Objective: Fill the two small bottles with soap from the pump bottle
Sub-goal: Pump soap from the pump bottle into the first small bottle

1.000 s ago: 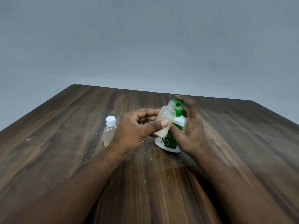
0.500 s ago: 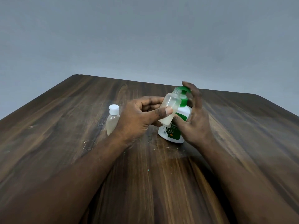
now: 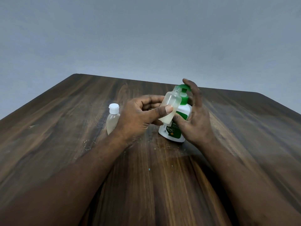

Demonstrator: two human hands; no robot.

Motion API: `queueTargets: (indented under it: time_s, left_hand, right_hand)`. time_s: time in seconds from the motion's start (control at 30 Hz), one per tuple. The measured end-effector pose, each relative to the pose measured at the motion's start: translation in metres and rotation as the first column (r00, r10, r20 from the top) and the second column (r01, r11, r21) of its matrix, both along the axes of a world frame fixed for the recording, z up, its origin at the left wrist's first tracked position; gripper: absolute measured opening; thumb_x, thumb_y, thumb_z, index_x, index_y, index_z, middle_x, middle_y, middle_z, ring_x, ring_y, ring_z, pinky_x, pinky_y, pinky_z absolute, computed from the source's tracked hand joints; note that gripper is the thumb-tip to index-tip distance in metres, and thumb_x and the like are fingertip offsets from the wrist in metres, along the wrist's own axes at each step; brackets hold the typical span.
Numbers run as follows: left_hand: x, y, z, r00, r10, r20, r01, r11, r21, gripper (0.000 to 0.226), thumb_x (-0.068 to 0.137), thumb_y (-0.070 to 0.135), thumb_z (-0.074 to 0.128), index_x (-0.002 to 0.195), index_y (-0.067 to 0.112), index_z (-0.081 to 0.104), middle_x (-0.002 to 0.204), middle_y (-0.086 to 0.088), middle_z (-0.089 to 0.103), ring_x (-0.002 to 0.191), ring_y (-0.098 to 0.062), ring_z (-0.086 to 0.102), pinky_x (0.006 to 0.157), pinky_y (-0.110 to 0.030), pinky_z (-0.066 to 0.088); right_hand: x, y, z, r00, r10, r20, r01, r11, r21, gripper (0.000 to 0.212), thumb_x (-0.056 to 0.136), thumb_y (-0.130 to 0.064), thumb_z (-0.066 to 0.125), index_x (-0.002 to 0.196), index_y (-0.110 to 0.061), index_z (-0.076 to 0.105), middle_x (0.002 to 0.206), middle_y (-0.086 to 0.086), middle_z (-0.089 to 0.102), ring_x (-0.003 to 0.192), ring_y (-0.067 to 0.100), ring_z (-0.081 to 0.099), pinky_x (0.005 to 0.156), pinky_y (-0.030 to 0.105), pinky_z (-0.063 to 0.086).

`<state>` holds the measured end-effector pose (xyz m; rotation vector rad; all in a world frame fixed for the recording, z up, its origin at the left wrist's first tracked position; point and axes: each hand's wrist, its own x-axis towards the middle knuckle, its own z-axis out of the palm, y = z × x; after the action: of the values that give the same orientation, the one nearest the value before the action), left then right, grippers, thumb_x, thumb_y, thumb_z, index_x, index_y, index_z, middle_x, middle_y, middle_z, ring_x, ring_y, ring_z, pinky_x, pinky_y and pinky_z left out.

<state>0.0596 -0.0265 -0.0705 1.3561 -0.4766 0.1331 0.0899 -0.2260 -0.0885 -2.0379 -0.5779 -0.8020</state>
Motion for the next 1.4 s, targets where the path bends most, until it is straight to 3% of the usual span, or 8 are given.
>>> queueTargets:
  time_s: [0.23,0.33,0.47,0.7,0.97,1.17,1.3,1.4]
  left_hand:
    - [0.0005,0.0020,-0.0018,1.000,0.001,0.000,-0.001,1.000,0.022,0.041,0.077,0.026,0.081,0.115,0.013,0.075,0.100,-0.006,0.082,0.091,-0.022,0.080,0.071,-0.029,0.063]
    - [0.0001,0.0018,0.0002,1.000,0.004,0.006,-0.004,1.000,0.013,0.040,0.078,0.026,0.081,0.116,0.013,0.075,0.100,-0.006,0.082,0.091,-0.022,0.080,0.069,-0.027,0.062]
    - [0.0004,0.0012,0.0015,1.000,0.007,0.008,-0.007,1.000,-0.001,0.040,0.078,0.026,0.080,0.115,0.014,0.075,0.100,-0.005,0.082,0.091,-0.021,0.080,0.067,-0.025,0.061]
    - [0.0013,0.0023,-0.0014,1.000,0.014,0.005,-0.014,1.000,0.020,0.043,0.079,0.025,0.081,0.119,0.010,0.074,0.102,-0.008,0.082,0.093,-0.025,0.080,0.072,-0.031,0.063]
    - [-0.0002,0.0001,0.0019,1.000,0.007,0.001,-0.007,1.000,0.000,0.038,0.079,0.027,0.079,0.114,0.015,0.074,0.101,-0.003,0.082,0.092,-0.021,0.080,0.066,-0.025,0.062]
    - [-0.0012,0.0001,0.0020,1.000,-0.006,-0.010,0.006,1.000,-0.011,0.037,0.079,0.025,0.079,0.114,0.015,0.074,0.100,-0.005,0.082,0.091,-0.021,0.080,0.068,-0.028,0.063]
    - [-0.0022,-0.0003,0.0001,1.000,-0.011,-0.023,0.011,1.000,-0.023,0.037,0.078,0.023,0.080,0.114,0.016,0.075,0.099,-0.007,0.082,0.089,-0.021,0.080,0.069,-0.028,0.062]
    - [-0.0025,-0.0005,0.0007,1.000,-0.009,-0.024,0.008,1.000,-0.025,0.038,0.078,0.024,0.080,0.115,0.015,0.075,0.101,-0.008,0.082,0.091,-0.022,0.080,0.070,-0.029,0.063]
  right_hand:
    - [-0.0014,0.0028,0.0000,0.999,0.012,0.036,-0.014,0.999,0.046,0.075,0.085,-0.034,0.081,0.148,-0.034,0.040,0.127,-0.006,0.069,0.115,0.011,0.070,0.091,0.043,0.061]
    - [-0.0019,0.0025,0.0002,0.999,0.007,0.044,-0.008,1.000,0.026,0.083,0.086,-0.033,0.082,0.154,-0.036,0.035,0.128,-0.006,0.069,0.110,0.011,0.071,0.088,0.040,0.062]
    - [0.0010,0.0007,-0.0010,1.000,0.016,0.026,-0.017,1.000,0.018,0.091,0.085,-0.028,0.084,0.158,-0.037,0.030,0.130,-0.006,0.068,0.110,0.015,0.072,0.086,0.046,0.063]
    - [0.0016,0.0020,0.0007,0.999,0.017,0.041,-0.019,0.999,0.049,0.078,0.084,-0.027,0.085,0.148,-0.032,0.040,0.128,-0.005,0.069,0.112,0.012,0.071,0.089,0.044,0.061]
    - [0.0006,0.0003,-0.0002,0.999,0.033,0.030,-0.034,0.999,0.026,0.093,0.085,-0.015,0.087,0.158,-0.033,0.031,0.130,-0.005,0.068,0.112,0.010,0.071,0.088,0.036,0.062]
    - [0.0021,0.0006,0.0004,0.998,0.043,0.041,-0.045,0.998,0.041,0.089,0.084,-0.015,0.088,0.153,-0.034,0.035,0.134,-0.003,0.065,0.116,0.009,0.069,0.091,0.036,0.061]
    - [0.0053,0.0003,-0.0022,0.999,0.008,0.054,-0.010,0.999,0.040,0.078,0.083,-0.030,0.084,0.148,-0.027,0.040,0.128,-0.003,0.067,0.115,0.012,0.069,0.090,0.043,0.061]
    - [0.0035,0.0006,-0.0018,0.998,0.007,0.058,-0.008,1.000,0.027,0.080,0.085,-0.034,0.083,0.150,-0.033,0.036,0.128,-0.005,0.068,0.109,0.011,0.071,0.086,0.033,0.061]
